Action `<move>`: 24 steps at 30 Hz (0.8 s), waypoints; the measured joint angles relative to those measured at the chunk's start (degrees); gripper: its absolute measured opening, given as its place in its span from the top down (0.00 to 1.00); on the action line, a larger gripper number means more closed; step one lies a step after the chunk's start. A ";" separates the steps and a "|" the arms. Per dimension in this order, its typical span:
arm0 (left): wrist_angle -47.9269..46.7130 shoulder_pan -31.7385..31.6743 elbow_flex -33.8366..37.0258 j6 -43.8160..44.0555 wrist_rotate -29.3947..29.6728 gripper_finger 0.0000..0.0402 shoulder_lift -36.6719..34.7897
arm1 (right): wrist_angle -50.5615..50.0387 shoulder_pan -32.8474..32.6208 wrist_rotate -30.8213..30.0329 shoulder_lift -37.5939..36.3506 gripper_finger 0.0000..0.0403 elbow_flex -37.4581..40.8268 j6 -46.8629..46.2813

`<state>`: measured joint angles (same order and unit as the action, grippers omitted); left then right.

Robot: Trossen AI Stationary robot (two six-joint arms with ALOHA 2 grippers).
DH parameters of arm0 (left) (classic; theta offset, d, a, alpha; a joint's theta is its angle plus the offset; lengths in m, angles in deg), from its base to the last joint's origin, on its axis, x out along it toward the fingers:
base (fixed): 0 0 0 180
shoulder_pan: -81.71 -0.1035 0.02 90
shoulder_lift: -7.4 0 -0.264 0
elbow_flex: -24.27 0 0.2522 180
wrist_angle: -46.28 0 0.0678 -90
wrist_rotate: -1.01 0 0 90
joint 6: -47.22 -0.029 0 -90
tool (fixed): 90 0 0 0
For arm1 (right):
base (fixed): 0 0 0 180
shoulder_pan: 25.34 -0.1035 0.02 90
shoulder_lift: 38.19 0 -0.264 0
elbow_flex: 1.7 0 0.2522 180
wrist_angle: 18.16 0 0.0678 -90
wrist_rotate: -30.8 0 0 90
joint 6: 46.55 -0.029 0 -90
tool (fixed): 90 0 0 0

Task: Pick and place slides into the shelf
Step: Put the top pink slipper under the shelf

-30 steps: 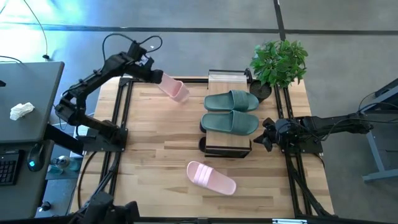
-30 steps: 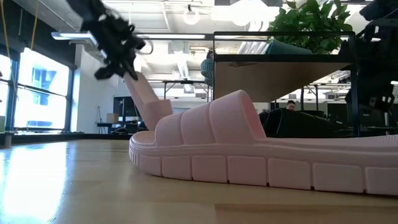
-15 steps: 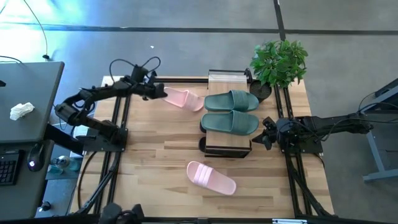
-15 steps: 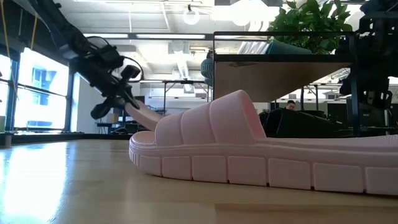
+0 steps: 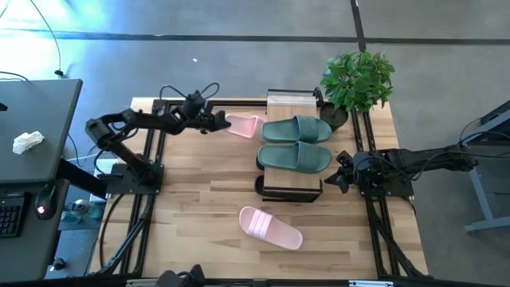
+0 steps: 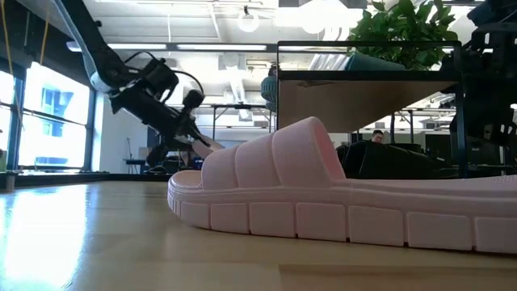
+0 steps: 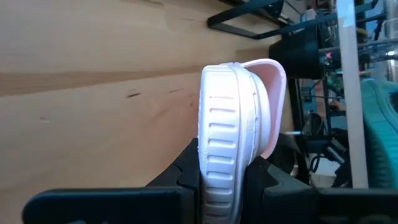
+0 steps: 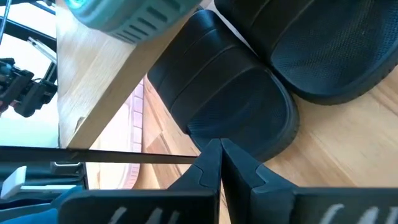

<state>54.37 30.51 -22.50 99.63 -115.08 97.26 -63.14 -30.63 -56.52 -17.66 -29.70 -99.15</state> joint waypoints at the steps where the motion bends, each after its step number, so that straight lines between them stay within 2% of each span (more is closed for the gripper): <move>1: 1.36 0.84 -0.02 0.67 0.75 0.90 1.03 | 0.00 0.01 0.07 0.00 1.00 0.00 0.02; 8: 9.09 5.64 -0.25 4.30 3.44 0.90 7.67 | -0.02 0.00 0.61 0.00 1.00 0.00 0.11; 24: 7.60 11.51 -14.48 2.95 1.05 0.90 19.89 | -0.04 -0.01 2.18 0.00 1.00 0.00 -1.40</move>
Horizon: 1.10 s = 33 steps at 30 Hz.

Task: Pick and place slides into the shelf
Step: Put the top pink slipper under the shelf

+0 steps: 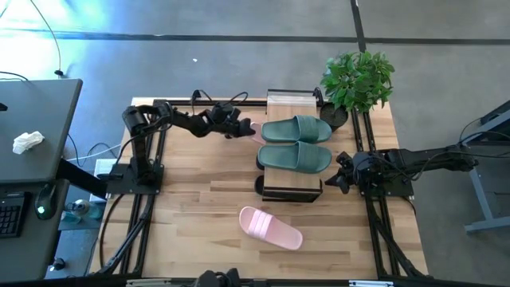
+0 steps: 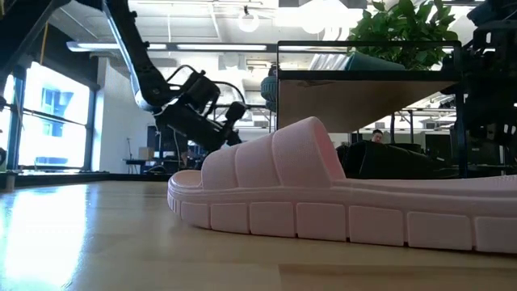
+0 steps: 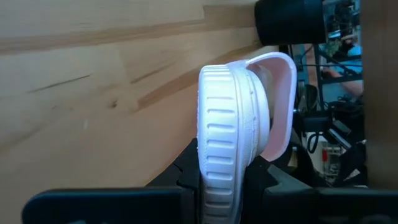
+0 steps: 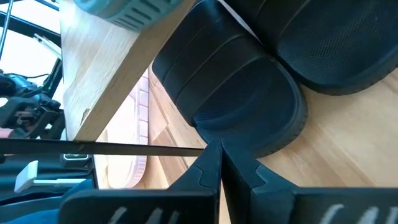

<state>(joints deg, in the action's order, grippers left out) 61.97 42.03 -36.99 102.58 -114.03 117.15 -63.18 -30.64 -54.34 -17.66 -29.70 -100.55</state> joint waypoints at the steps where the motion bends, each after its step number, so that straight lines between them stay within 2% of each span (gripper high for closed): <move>1: -0.61 0.07 -0.18 0.00 0.03 0.90 0.14 | 0.00 0.02 0.14 0.00 1.00 0.00 -0.04; 20: -4.15 3.69 -0.27 -1.55 0.73 0.90 0.16 | -0.32 0.00 -0.66 0.00 1.00 0.00 -1.14; 22: -4.22 3.69 -0.27 -2.26 1.41 0.90 0.16 | -0.35 0.02 -4.44 0.00 1.00 0.00 -2.89; 27: -3.98 3.69 -0.25 -2.46 1.54 0.90 0.16 | -3.53 0.35 -20.99 0.00 1.00 0.00 -13.53; 31: -3.96 3.69 -0.25 -2.60 1.52 0.90 0.16 | -10.77 2.04 -25.50 -0.02 1.00 0.09 -20.76; 33: -3.92 3.70 -0.23 -2.60 1.52 0.90 0.16 | -11.80 2.96 -25.93 -0.22 1.00 0.09 -20.17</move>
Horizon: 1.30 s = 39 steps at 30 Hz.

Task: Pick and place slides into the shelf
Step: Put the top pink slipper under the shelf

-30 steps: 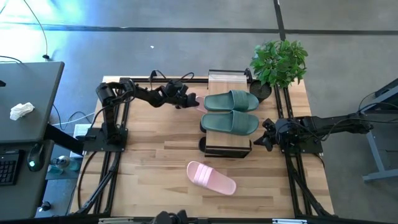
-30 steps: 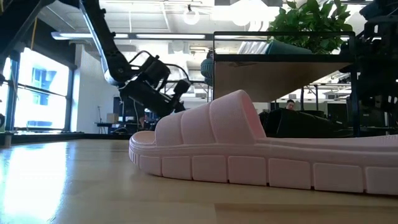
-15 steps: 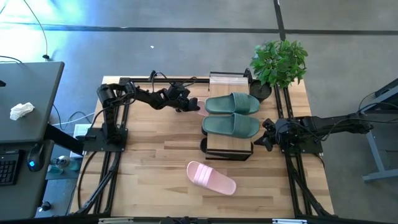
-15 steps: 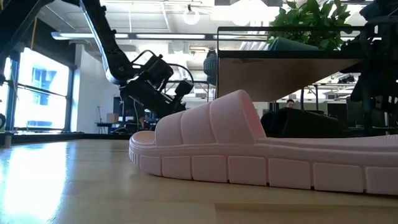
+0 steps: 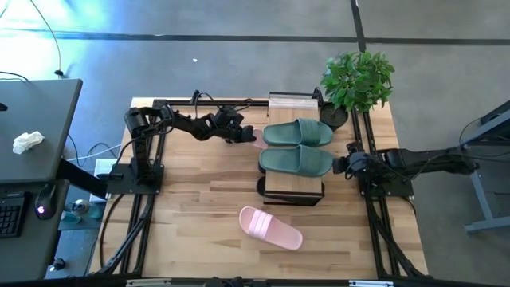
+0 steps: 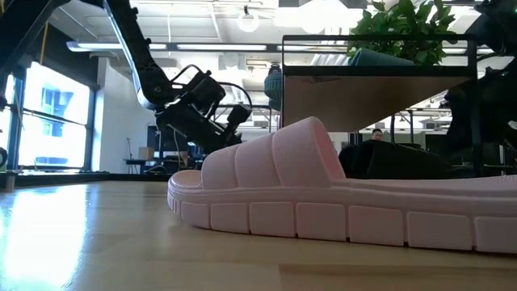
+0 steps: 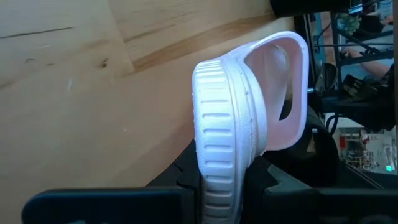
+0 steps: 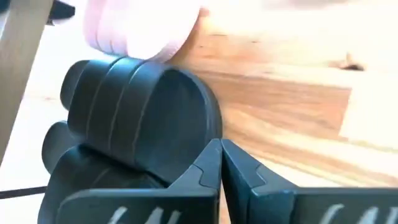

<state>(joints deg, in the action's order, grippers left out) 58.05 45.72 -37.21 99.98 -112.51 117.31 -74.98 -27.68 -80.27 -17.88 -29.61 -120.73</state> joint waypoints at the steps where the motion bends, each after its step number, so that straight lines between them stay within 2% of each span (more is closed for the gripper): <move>1: 0.03 -0.01 0.00 0.00 -0.04 0.90 0.00 | 0.04 0.47 -0.05 -0.22 1.00 0.00 0.67; 5: 0.01 0.00 0.00 -1.12 -0.39 0.90 0.00 | 1.08 3.45 0.20 -0.98 1.00 0.00 2.64; 10: 0.03 -0.01 0.00 -1.09 -0.66 0.90 0.00 | 4.55 4.86 7.35 -2.04 1.00 -0.42 11.10; 15: 0.01 -0.01 0.00 -1.07 -0.80 0.90 0.00 | -3.54 4.84 15.92 -2.14 1.00 -6.47 20.45; 17: 0.03 -0.01 0.00 -1.09 -0.81 0.90 0.00 | -5.64 4.84 16.42 -2.12 1.00 -9.13 21.45; 23: 0.01 -0.01 0.02 -1.37 -0.83 0.90 0.00 | -6.08 4.32 25.43 -2.12 1.00 -14.47 31.18; 28: -0.01 -0.01 0.02 -1.49 -0.41 0.90 0.00 | -5.55 0.15 32.33 -1.28 1.00 -19.56 35.80; 32: -0.01 -0.01 0.02 -1.49 -0.20 0.90 0.00 | -4.90 -5.33 31.60 2.13 1.00 -21.13 36.70; 34: -0.05 -0.01 0.02 -1.49 -0.07 0.90 0.00 | -1.49 -8.18 30.64 4.27 1.00 -22.23 36.76; 37: -0.05 -0.01 0.02 -1.44 -0.02 0.90 0.00 | 4.05 -11.79 28.50 7.53 1.00 -26.82 38.76; 39: -0.05 -0.01 0.04 -1.25 0.00 0.90 0.00 | 3.48 -13.95 26.80 9.77 1.00 -31.06 40.90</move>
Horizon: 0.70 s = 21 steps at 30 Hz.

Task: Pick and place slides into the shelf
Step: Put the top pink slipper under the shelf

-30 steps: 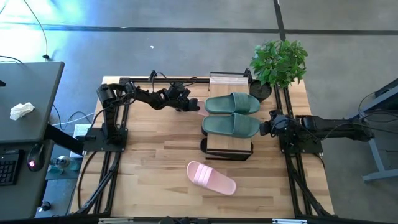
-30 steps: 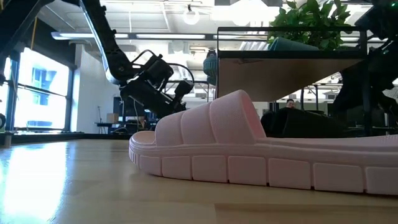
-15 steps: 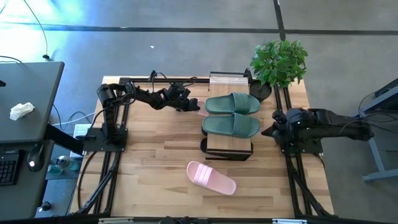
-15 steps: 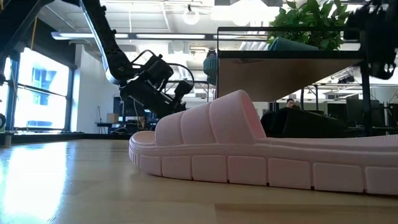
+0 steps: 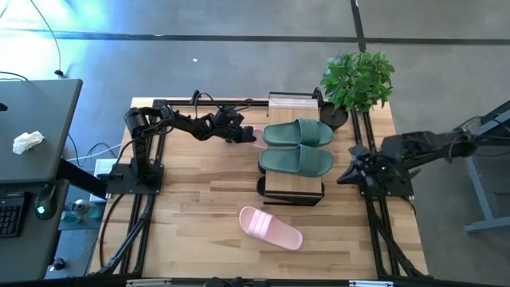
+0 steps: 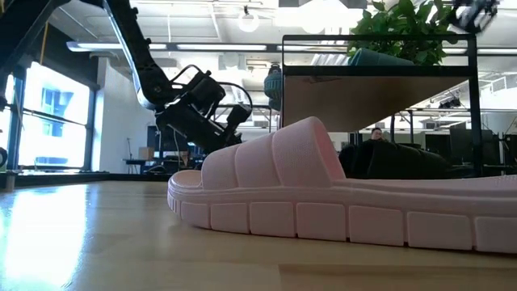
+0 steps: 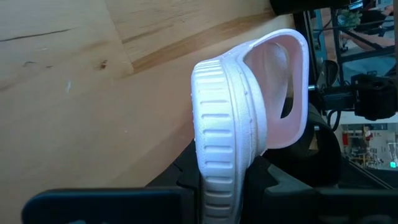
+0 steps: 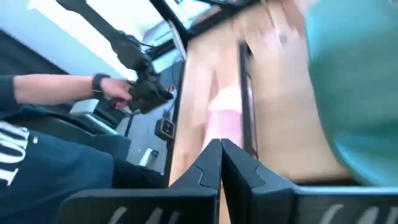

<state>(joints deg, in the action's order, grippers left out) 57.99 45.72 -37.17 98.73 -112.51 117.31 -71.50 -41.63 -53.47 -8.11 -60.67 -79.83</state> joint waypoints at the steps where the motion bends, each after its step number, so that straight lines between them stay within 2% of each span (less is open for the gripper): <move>1: 0.00 0.00 0.00 0.03 0.00 0.90 0.00 | -1.15 -1.20 -0.96 1.21 1.00 -2.07 1.09; 9: -0.04 0.02 0.00 0.18 0.17 0.90 0.00 | -10.47 -13.83 -9.64 14.79 1.00 -11.31 3.62; 15: -0.05 0.02 0.00 0.12 0.15 0.90 0.00 | -23.64 -24.45 -25.34 25.58 1.00 -20.80 -0.76; 18: -0.11 0.02 0.00 -0.10 0.15 0.90 0.00 | -26.47 -28.33 -31.82 30.86 1.00 -21.44 -4.99; 21: -0.11 0.02 0.00 -0.28 0.15 0.90 0.00 | -28.05 -30.30 -35.37 36.40 1.00 -21.44 -8.95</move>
<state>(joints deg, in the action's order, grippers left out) 57.88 45.74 -37.17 98.45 -112.36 117.31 -99.55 -71.92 -88.85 28.30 -82.11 -88.78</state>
